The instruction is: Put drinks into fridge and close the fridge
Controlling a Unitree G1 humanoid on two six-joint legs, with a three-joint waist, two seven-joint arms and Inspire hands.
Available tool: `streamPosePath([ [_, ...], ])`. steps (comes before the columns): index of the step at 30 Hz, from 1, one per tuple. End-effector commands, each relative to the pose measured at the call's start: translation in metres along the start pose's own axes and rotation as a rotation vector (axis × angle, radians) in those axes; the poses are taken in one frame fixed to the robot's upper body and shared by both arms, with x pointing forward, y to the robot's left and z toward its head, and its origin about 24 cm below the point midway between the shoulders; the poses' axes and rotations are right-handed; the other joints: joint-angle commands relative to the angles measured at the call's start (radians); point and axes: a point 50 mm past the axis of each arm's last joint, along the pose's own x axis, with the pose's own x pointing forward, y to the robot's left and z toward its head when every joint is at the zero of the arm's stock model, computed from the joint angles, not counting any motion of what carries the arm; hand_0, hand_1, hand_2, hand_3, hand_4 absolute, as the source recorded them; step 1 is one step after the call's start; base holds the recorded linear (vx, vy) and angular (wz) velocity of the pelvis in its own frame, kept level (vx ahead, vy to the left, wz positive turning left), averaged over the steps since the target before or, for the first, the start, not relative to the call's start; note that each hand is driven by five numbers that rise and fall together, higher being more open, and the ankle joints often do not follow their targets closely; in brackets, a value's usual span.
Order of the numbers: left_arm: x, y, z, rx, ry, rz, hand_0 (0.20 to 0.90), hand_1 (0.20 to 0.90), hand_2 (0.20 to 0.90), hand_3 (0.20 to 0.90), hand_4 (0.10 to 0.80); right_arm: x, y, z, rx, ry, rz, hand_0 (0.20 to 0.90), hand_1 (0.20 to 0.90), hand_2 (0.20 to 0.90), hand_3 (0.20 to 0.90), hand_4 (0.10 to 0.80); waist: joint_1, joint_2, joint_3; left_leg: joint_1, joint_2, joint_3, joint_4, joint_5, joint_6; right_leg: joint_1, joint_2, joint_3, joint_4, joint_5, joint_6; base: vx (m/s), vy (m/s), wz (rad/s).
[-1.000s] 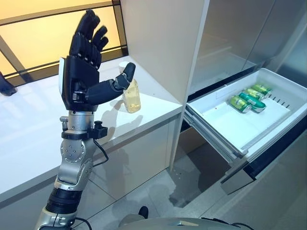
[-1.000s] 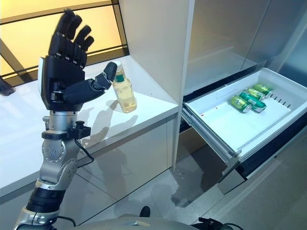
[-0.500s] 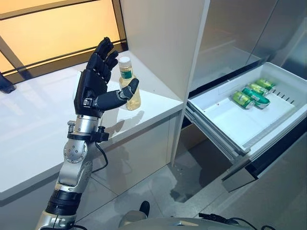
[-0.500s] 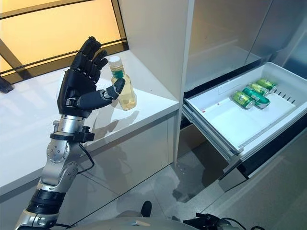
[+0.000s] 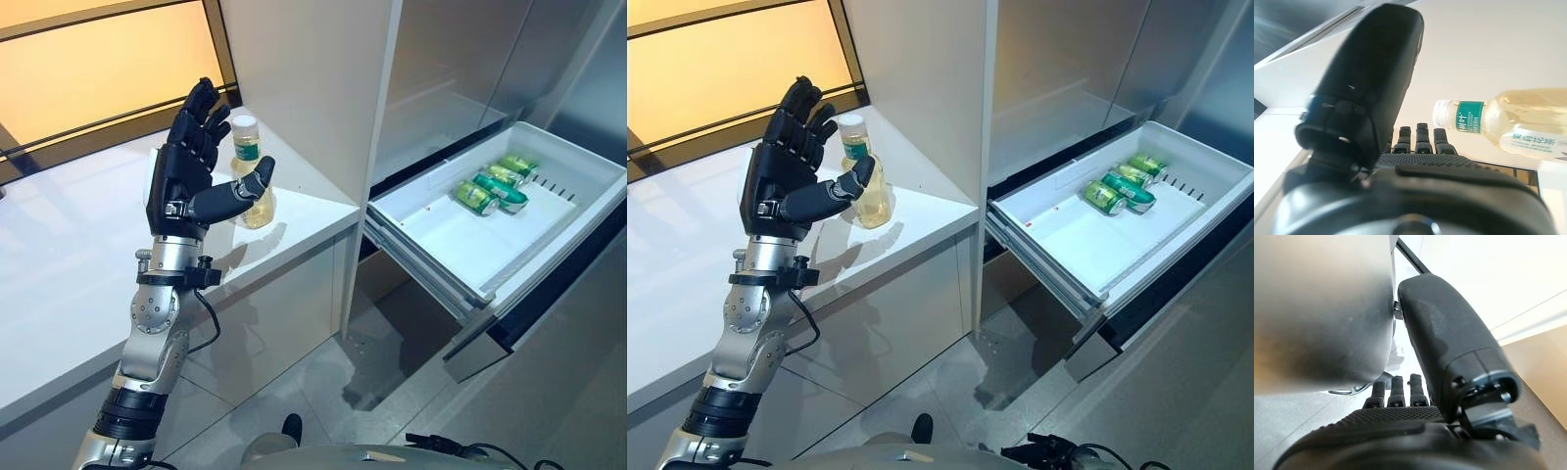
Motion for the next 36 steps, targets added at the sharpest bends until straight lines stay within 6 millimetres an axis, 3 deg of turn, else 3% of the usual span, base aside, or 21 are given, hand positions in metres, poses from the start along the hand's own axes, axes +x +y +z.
streamPosePath([
  [1,0.025,0.002,0.023,0.087,-0.155,0.019,0.900,0.900,0.900,0.900,0.800,0.001,0.008,0.013,-0.044,-0.029,0.029,0.900,0.900,0.900,0.900,0.800,-0.022,-0.007,-0.023,0.029,-0.046,0.078,0.057,-0.151,0.033,-0.049,0.047,0.035,0.160,-0.128,-0.033,0.029,0.017,-0.08],
  [7,0.025,0.017,0.031,0.166,-0.242,0.200,0.900,0.900,0.900,0.900,0.800,0.001,0.007,0.003,-0.046,-0.008,0.019,0.900,0.900,0.900,0.900,0.800,-0.045,-0.009,-0.028,0.045,-0.049,0.094,0.049,-0.160,0.043,-0.049,0.051,0.061,0.157,-0.125,-0.028,0.023,0.014,-0.14],
  [13,0.020,0.018,0.035,0.219,-0.292,0.264,0.900,0.900,0.900,0.900,0.800,0.002,0.010,-0.001,-0.045,-0.004,0.020,0.900,0.900,0.900,0.900,0.800,-0.052,-0.012,-0.032,0.055,-0.050,0.100,0.041,-0.163,0.046,-0.046,0.052,0.069,0.155,-0.125,-0.028,0.016,0.010,-0.08],
  [28,0.028,0.016,0.015,0.245,-0.123,0.187,0.900,0.900,0.900,0.900,0.800,0.002,0.013,0.001,-0.050,-0.007,0.037,0.900,0.900,0.900,0.900,0.800,-0.065,-0.008,-0.034,0.070,-0.058,0.108,0.034,-0.171,0.056,-0.046,0.054,0.079,0.156,-0.122,-0.021,0.000,0.000,0.00],
  [36,0.028,0.023,-0.007,0.282,0.006,0.233,0.900,0.900,0.900,0.900,0.800,0.001,0.010,-0.001,-0.047,0.005,0.026,0.900,0.900,0.900,0.900,0.800,-0.086,-0.007,-0.035,0.080,-0.060,0.124,0.035,-0.180,0.063,-0.048,0.059,0.101,0.157,-0.120,-0.018,0.016,0.009,-0.06],
])
